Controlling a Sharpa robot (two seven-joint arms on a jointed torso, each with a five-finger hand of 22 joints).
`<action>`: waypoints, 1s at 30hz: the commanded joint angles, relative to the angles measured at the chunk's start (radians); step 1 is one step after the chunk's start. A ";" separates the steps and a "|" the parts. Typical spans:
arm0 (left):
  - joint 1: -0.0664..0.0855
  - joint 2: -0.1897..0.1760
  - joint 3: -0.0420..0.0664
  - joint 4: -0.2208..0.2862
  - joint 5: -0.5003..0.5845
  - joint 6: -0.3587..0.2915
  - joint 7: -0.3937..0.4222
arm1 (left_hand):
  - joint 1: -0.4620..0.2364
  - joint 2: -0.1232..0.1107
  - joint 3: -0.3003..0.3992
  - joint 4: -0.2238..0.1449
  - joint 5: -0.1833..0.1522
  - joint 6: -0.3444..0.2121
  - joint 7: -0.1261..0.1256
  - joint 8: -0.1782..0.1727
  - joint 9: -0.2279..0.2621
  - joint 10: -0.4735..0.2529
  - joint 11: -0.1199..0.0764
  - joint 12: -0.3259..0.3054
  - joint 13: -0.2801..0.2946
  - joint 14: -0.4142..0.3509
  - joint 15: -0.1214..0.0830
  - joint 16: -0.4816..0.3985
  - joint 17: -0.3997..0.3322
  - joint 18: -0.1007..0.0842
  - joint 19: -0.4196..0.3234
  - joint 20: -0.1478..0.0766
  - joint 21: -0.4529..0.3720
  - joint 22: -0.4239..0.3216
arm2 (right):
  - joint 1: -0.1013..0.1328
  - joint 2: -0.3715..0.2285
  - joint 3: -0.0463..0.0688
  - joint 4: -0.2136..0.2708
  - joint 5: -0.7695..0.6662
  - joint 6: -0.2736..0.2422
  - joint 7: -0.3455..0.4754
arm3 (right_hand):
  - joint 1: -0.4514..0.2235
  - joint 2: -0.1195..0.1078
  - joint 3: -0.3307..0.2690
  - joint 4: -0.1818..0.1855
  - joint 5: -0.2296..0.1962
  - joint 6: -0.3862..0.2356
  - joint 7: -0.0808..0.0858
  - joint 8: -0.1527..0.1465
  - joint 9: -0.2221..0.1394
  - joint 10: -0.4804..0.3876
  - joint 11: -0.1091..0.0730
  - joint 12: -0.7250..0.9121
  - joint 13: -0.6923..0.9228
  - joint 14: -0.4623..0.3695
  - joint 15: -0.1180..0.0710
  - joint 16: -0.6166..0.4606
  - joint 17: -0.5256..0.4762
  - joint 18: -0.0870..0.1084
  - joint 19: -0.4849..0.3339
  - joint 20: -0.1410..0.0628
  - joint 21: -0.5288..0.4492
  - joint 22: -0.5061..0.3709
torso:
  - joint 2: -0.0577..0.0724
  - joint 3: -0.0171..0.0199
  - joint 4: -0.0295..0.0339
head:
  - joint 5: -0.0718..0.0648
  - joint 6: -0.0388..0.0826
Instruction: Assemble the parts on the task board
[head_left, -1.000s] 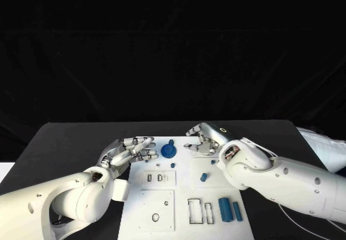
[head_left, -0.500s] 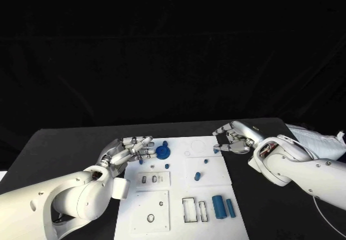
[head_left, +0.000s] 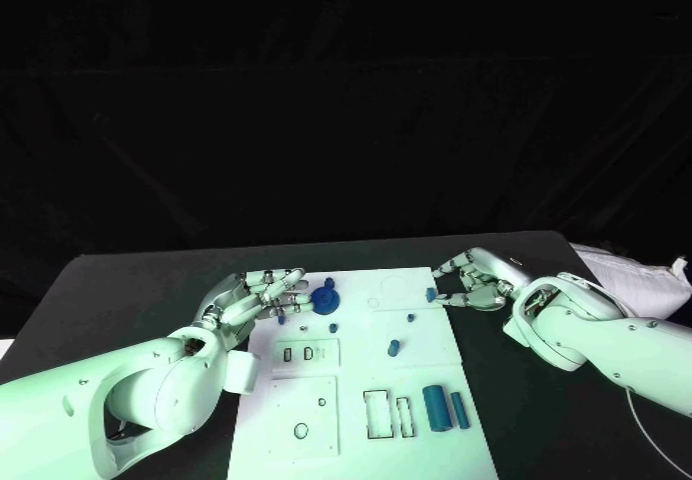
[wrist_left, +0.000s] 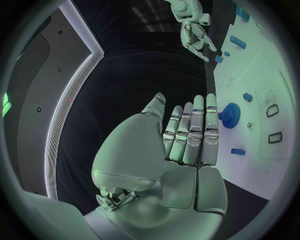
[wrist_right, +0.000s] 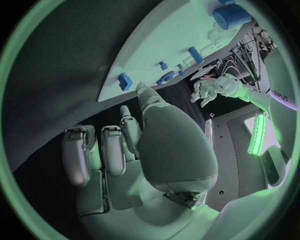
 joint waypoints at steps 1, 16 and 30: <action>0.000 0.002 0.000 0.001 0.006 0.024 0.012 | 0.008 0.003 -0.002 -0.005 -0.003 -0.005 0.000 -0.002 0.000 -0.003 -0.002 -0.004 -0.001 -0.004 0.003 -0.005 0.002 0.011 0.006 -0.001 -0.004 -0.001 | -0.004 0.009 0.000 -0.016 -0.019 0.024 0.017 | 0.007 0.000 -0.003 -0.006 0.006 0.003 0.000 -0.002 0.000 -0.007 0.000 -0.006 0.018 0.075 -0.003 -0.001 0.115 -0.008 0.012 -0.003 0.000 0.140 | 0.000 -0.0015 0.0012 | 0.000 -0.003; -0.001 0.002 0.000 0.002 0.009 0.027 0.011 | 0.007 0.004 -0.002 -0.004 -0.003 -0.006 0.001 -0.002 0.000 -0.003 -0.002 -0.004 -0.001 -0.004 0.003 -0.005 0.002 0.011 0.006 -0.001 -0.005 -0.001 | -0.009 0.054 0.000 -0.065 -0.025 0.035 0.021 | 0.014 0.035 0.019 -0.014 -0.033 0.039 -0.003 0.005 0.003 -0.001 -0.004 -0.003 0.020 0.076 -0.007 0.001 0.119 -0.009 0.014 -0.006 0.001 0.144 | -0.001 -0.0018 0.0001 | 0.002 -0.014; -0.001 0.001 0.000 0.007 0.010 0.029 0.009 | 0.005 0.005 -0.002 -0.004 -0.003 -0.006 0.001 -0.002 -0.001 -0.003 -0.002 -0.004 -0.001 -0.004 0.003 -0.006 0.003 0.011 0.006 -0.001 -0.005 -0.001 | -0.016 0.073 0.000 -0.083 -0.017 0.046 0.023 | 0.015 0.054 0.041 -0.022 -0.050 0.088 -0.016 0.015 0.006 -0.001 -0.015 -0.005 0.019 0.076 -0.015 -0.001 0.117 -0.008 0.013 -0.012 0.000 0.142 | -0.001 -0.0017 0.0001 | 0.003 -0.016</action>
